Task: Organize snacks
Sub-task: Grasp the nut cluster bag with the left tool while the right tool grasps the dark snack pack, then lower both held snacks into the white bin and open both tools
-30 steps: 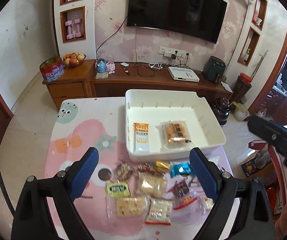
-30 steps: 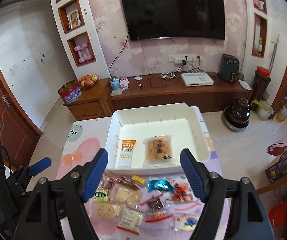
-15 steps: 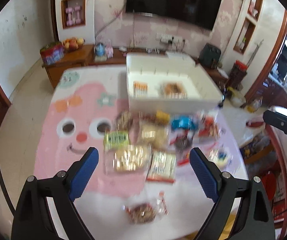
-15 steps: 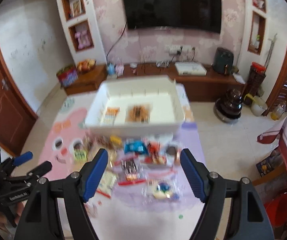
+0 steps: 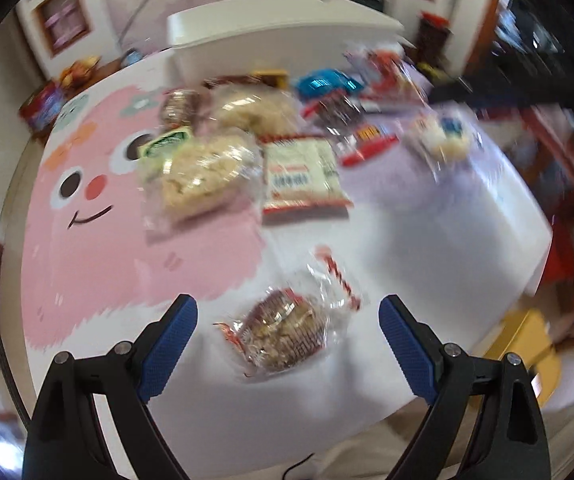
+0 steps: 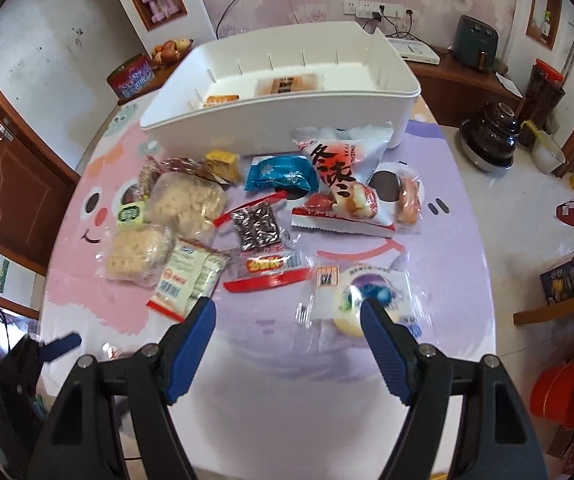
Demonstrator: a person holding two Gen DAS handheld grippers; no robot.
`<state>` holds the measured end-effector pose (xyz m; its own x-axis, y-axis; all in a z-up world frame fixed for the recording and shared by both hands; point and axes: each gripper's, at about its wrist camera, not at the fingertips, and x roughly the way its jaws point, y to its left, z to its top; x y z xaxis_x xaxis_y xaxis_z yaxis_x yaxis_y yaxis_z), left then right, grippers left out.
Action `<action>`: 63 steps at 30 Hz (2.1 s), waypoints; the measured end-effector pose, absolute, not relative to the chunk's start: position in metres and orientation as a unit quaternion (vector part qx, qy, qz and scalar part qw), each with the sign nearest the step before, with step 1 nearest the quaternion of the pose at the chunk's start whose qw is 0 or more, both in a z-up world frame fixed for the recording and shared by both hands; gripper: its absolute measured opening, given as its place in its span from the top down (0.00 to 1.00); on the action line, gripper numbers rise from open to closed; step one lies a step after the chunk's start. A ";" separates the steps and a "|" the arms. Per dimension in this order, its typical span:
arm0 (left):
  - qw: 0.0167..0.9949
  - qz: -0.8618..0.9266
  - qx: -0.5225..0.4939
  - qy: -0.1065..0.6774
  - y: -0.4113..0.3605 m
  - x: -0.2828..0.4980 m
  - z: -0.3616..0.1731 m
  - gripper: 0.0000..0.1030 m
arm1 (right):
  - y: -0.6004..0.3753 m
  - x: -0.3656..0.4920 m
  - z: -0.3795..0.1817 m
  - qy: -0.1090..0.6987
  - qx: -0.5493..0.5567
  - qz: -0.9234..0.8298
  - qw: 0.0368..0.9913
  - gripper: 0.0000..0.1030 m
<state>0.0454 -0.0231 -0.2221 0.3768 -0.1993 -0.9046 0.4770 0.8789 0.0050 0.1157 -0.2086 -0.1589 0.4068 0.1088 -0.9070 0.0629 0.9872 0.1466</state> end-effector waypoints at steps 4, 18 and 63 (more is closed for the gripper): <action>0.811 -0.220 0.192 0.507 -0.032 0.041 -0.240 0.12 | -0.207 0.139 -0.169 0.547 0.071 0.018 0.834 0.27; 0.804 -0.199 0.123 0.547 -0.018 0.067 -0.262 0.34 | -0.182 0.207 -0.221 0.580 0.043 0.051 0.812 0.28; 0.877 -0.181 0.001 0.445 -0.028 0.180 -0.062 0.56 | -0.192 0.166 -0.086 0.482 0.130 0.103 0.860 0.62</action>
<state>0.1796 -0.0277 -0.0620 0.5382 -0.3166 -0.7811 0.3191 0.9343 -0.1588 0.1656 -0.1917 -0.0857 0.5141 0.3022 -0.8027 -0.0510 0.9450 0.3231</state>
